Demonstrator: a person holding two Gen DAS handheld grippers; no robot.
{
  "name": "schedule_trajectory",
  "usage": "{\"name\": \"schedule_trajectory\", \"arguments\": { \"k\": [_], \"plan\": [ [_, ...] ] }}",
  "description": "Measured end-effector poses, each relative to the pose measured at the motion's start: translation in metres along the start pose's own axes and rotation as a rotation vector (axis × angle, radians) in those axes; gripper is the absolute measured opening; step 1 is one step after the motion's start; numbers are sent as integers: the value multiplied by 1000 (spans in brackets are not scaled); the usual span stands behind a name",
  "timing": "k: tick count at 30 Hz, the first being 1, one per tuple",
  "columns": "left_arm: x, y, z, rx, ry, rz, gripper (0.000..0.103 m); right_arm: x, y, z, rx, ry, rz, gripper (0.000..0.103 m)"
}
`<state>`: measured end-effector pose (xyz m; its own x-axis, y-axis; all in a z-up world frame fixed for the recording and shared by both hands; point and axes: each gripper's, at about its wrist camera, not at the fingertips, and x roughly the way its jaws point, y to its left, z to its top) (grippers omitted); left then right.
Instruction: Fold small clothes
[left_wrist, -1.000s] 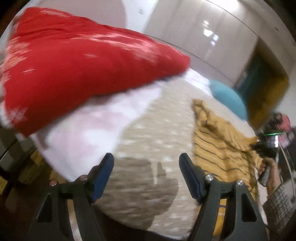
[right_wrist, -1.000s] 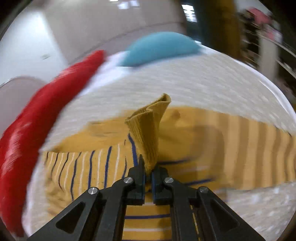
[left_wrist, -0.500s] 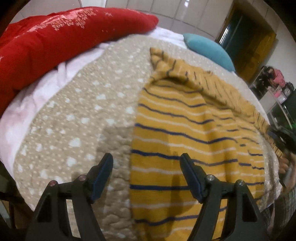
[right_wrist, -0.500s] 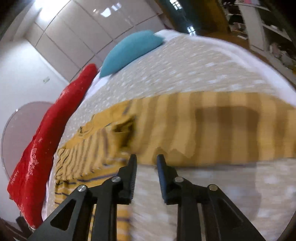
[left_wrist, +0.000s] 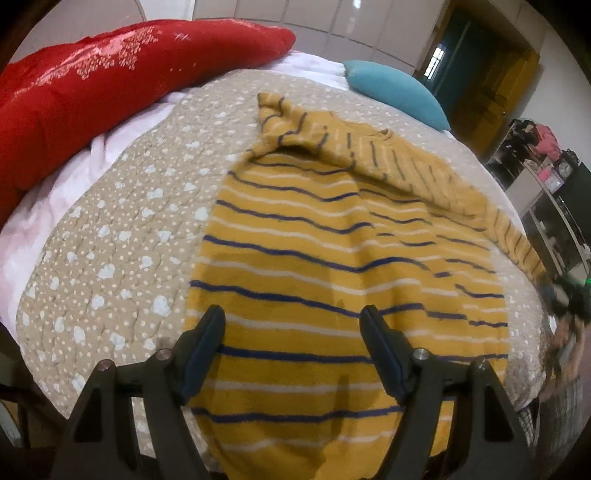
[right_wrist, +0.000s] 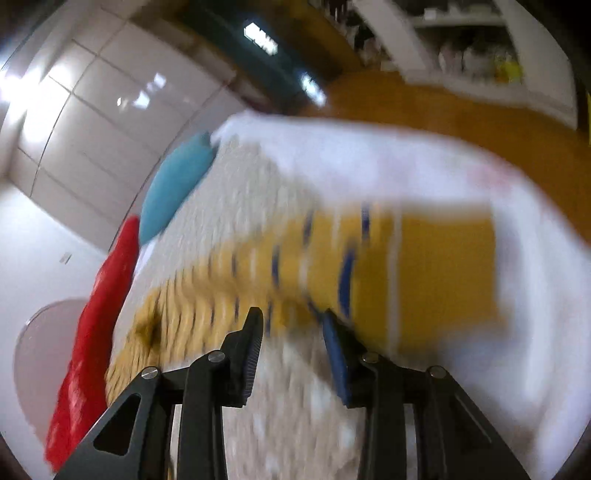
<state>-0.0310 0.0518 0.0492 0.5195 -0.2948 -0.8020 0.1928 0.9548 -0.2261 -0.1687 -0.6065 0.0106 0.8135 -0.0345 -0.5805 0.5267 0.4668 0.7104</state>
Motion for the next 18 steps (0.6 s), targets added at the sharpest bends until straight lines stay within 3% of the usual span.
{"name": "schedule_trajectory", "arguments": {
  "k": [2, 4, 7, 13, 16, 18],
  "plan": [
    [-7, -1, 0, 1, -13, 2, 74, -8, 5, 26, -26, -120, -70, 37],
    [-12, -1, 0, -2, -28, -2, 74, -22, 5, 43, -22, -178, -132, 44],
    [-12, -1, 1, -6, -33, -12, 74, -38, -2, 37, 46, -146, 22, 46],
    [2, -14, -1, 18, 1, -51, 74, -34, -10, -16, 136, -15, 168, 46],
    [5, -17, -5, 24, 14, -61, 74, -7, -9, -31, 141, 2, 70, 46],
    [3, -15, -7, 24, 9, -62, 74, 3, -11, -26, 139, -47, -7, 46]
  ]
}}
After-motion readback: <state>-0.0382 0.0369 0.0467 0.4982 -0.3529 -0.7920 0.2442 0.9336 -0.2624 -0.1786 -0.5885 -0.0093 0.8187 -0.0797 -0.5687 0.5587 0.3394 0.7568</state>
